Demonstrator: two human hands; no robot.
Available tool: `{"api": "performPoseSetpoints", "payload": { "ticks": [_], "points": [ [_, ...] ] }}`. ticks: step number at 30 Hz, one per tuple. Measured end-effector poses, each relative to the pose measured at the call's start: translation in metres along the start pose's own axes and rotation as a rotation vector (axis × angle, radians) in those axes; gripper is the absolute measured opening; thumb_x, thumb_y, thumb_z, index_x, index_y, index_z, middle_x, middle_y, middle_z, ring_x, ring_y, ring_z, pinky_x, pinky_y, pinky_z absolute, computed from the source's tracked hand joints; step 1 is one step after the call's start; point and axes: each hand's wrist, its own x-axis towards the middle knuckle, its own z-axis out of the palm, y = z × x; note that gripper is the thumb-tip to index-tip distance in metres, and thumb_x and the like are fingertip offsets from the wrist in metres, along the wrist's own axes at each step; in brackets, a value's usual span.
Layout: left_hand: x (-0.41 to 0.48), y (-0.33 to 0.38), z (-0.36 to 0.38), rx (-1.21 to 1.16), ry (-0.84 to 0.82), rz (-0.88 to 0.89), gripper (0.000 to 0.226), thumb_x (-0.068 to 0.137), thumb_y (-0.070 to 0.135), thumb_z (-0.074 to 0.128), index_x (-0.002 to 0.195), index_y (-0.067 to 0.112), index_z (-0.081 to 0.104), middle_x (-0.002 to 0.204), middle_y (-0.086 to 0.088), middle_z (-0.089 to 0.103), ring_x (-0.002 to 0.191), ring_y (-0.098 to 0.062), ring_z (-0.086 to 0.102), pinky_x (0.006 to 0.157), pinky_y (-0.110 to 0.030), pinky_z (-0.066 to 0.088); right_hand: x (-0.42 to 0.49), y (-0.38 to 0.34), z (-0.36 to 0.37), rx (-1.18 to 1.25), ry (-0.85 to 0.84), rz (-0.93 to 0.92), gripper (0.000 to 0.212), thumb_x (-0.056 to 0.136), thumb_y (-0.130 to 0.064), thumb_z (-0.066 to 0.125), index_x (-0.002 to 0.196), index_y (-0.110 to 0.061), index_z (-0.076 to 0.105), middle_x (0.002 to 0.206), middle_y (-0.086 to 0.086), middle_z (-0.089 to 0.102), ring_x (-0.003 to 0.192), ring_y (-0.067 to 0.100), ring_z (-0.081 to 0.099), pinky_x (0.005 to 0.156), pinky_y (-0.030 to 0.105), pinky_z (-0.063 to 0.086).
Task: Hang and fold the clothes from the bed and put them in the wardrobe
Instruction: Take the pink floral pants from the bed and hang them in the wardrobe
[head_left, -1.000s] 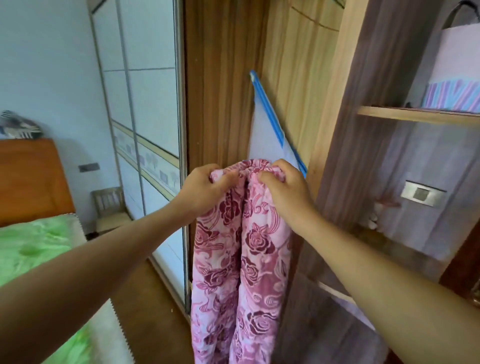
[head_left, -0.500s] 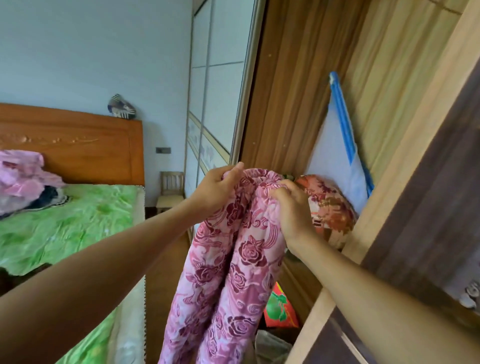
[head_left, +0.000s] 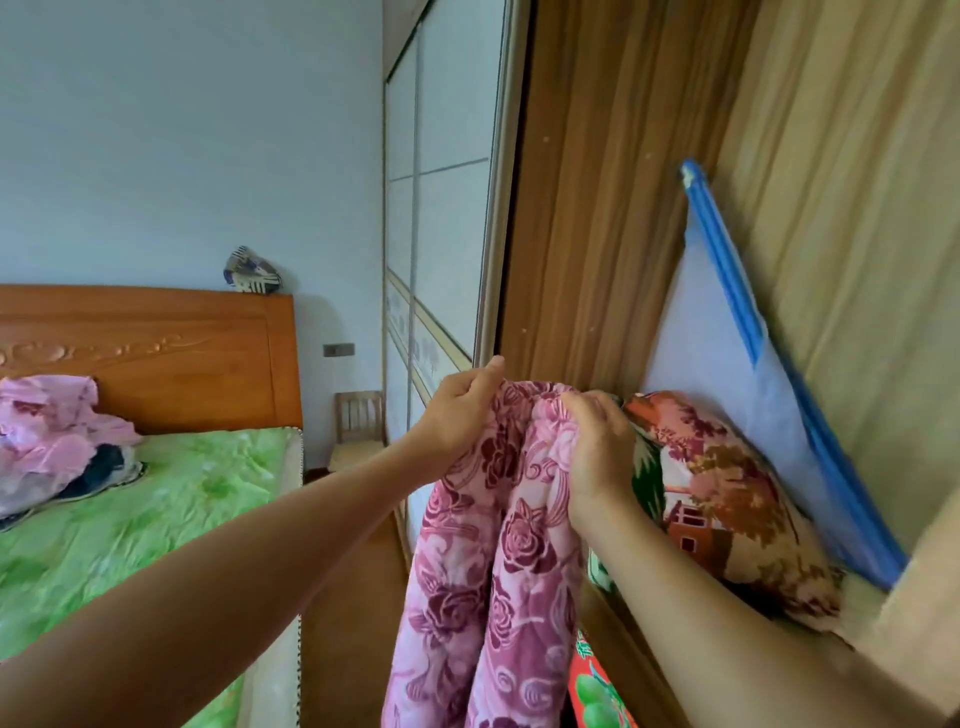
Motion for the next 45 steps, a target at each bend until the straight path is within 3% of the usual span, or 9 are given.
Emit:
{"api": "performPoseSetpoints", "payload": {
  "ticks": [3,10,17,23,29,32,36,40,45],
  "points": [
    [0.052,-0.013,0.001,-0.056,-0.004,0.019,0.072,0.1,0.059,0.043,0.077,-0.008,0.052,0.077,-0.013,0.052,0.073,-0.026,0.05,0.074,-0.047,0.051,0.046,0.012,0.013,-0.012,0.066,-0.035,0.015,0.072,-0.031,0.066,0.061,-0.022,0.062,0.068,0.008,0.06,0.066,0.021,0.059,0.063,0.033,0.048],
    [0.172,-0.02,0.022,-0.187,-0.183,0.053,0.064,0.102,0.056,0.043,0.079,-0.004,0.051,0.084,-0.015,0.056,0.079,-0.028,0.054,0.085,-0.049,0.051,0.143,0.021,0.019,-0.048,0.213,-0.151,0.021,0.069,-0.039,0.066,0.061,-0.02,0.064,0.063,0.002,0.065,0.062,0.016,0.063,0.055,0.027,0.049],
    [0.239,0.027,0.079,-0.306,-0.307,0.146,0.048,0.103,0.041,0.052,0.066,0.016,0.035,0.065,-0.008,0.035,0.063,-0.025,0.034,0.068,-0.035,0.038,0.21,-0.017,-0.014,0.008,0.35,-0.332,0.04,0.069,-0.034,0.067,0.07,0.004,0.052,0.068,0.01,0.056,0.065,0.02,0.056,0.06,0.028,0.046],
    [0.276,0.067,0.122,-0.403,-0.34,0.147,0.042,0.101,0.036,0.057,0.066,0.018,0.042,0.054,-0.004,0.037,0.049,-0.017,0.034,0.05,-0.027,0.029,0.248,-0.055,-0.042,0.035,0.457,-0.439,0.014,0.072,-0.024,0.065,0.059,-0.021,0.067,0.058,-0.004,0.058,0.057,0.01,0.057,0.053,0.02,0.046],
    [0.337,0.087,0.15,-0.532,-0.428,0.148,0.033,0.101,0.034,0.058,0.082,0.007,0.06,0.086,-0.023,0.057,0.081,-0.031,0.055,0.079,-0.042,0.05,0.296,-0.081,-0.05,-0.007,0.538,-0.522,0.02,0.076,-0.017,0.064,0.058,-0.02,0.07,0.061,-0.001,0.06,0.064,0.015,0.056,0.057,0.024,0.045],
    [0.384,0.096,0.162,-0.602,-0.439,0.167,0.031,0.1,0.035,0.06,0.087,0.006,0.06,0.087,-0.024,0.059,0.082,-0.033,0.057,0.084,-0.053,0.054,0.327,-0.104,-0.061,-0.093,0.554,-0.567,0.03,0.085,-0.008,0.064,0.059,-0.021,0.073,0.064,0.0,0.064,0.069,0.019,0.059,0.064,0.027,0.046],
    [0.451,0.111,0.172,-0.619,-0.462,0.21,0.043,0.098,0.038,0.061,0.06,0.023,0.048,0.059,-0.006,0.05,0.052,-0.017,0.048,0.057,-0.027,0.042,0.361,-0.143,-0.083,-0.251,0.625,-0.614,0.027,0.087,-0.01,0.065,0.064,-0.019,0.074,0.064,-0.003,0.069,0.063,0.015,0.065,0.058,0.021,0.048],
    [0.512,0.142,0.175,-0.473,-0.431,0.358,0.049,0.1,0.043,0.056,0.057,0.025,0.039,0.057,-0.002,0.044,0.052,-0.014,0.042,0.055,-0.027,0.034,0.39,-0.186,-0.104,-0.432,0.643,-0.574,0.018,0.088,-0.019,0.07,0.07,-0.018,0.072,0.067,-0.002,0.072,0.061,0.011,0.068,0.053,0.016,0.048],
    [0.578,0.196,0.178,-0.308,-0.346,0.629,0.052,0.103,0.036,0.053,0.056,0.022,0.036,0.051,0.005,0.041,0.047,-0.008,0.04,0.048,-0.023,0.033,0.429,-0.246,-0.116,-0.77,0.692,-0.585,0.036,0.092,-0.038,0.068,0.077,-0.006,0.064,0.077,0.009,0.073,0.076,0.028,0.071,0.073,0.037,0.054]
  ]
}}
